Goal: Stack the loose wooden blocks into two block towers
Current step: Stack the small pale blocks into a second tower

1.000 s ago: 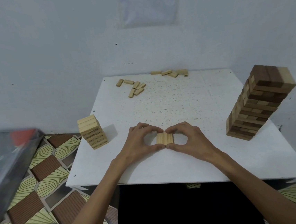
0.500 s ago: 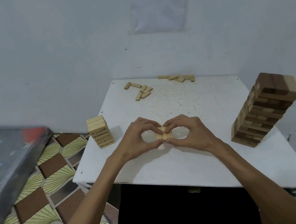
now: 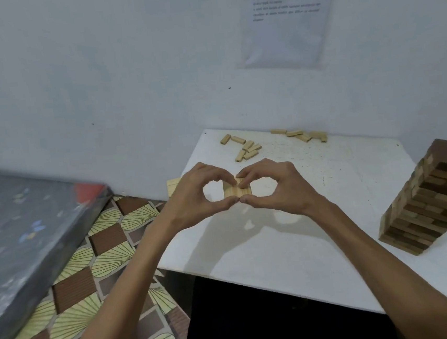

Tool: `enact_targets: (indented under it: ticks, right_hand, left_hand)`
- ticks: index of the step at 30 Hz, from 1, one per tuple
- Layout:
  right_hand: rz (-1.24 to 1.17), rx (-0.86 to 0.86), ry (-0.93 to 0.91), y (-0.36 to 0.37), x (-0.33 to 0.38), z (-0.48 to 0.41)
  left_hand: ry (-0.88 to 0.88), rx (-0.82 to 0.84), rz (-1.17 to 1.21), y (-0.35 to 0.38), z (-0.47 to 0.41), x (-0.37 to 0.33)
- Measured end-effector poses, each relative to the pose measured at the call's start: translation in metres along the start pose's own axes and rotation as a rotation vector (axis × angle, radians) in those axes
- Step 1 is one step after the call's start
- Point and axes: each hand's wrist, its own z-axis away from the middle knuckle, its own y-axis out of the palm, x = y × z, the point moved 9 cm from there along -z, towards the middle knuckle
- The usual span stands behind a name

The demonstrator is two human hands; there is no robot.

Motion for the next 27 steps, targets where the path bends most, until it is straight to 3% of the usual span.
enact_targets:
  ticks: [14,27]
  right_hand:
    - [-0.047,0.152,-0.002,0.069,0.007,-0.069]
    - [0.016,0.256,0.041,0.109,-0.002,-0.093]
  left_hand:
    - [-0.202,-0.106,0.003,-0.064,0.03,0.059]
    - [-0.319,-0.148,0.009,-0.075,0.047,0.107]
